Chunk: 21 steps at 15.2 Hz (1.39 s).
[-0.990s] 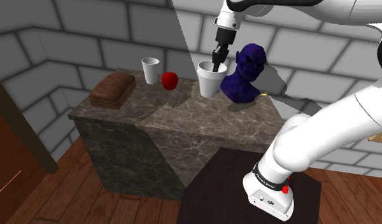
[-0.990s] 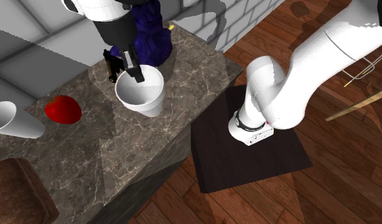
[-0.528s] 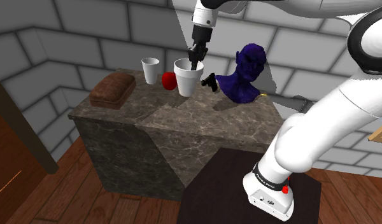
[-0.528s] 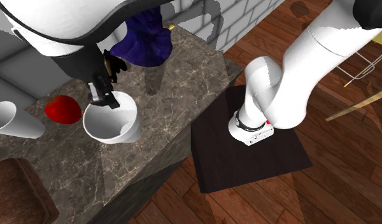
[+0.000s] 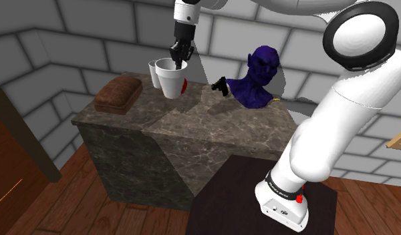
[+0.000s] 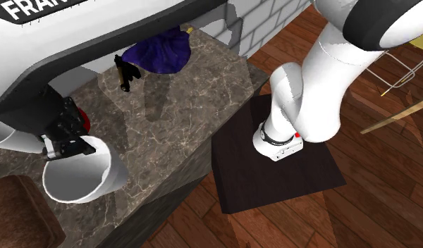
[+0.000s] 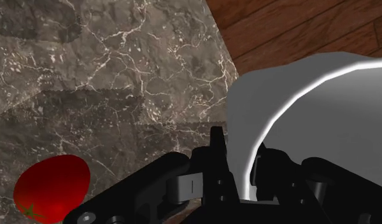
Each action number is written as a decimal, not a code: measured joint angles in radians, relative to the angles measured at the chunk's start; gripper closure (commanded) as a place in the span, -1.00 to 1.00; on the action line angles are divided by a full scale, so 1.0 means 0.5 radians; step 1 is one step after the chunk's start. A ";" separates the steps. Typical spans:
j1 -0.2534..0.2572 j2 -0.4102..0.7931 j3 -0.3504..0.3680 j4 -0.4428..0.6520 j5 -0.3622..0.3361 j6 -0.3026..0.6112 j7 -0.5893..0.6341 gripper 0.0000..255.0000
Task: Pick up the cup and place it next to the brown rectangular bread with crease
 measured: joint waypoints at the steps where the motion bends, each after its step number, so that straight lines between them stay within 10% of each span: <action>1: 0.012 0.063 0.012 0.076 0.005 -0.010 0.025 1.00; 8: 0.111 0.601 0.097 0.756 0.018 -0.128 0.228 1.00; 21: 0.130 0.621 0.105 0.457 0.022 0.192 0.210 1.00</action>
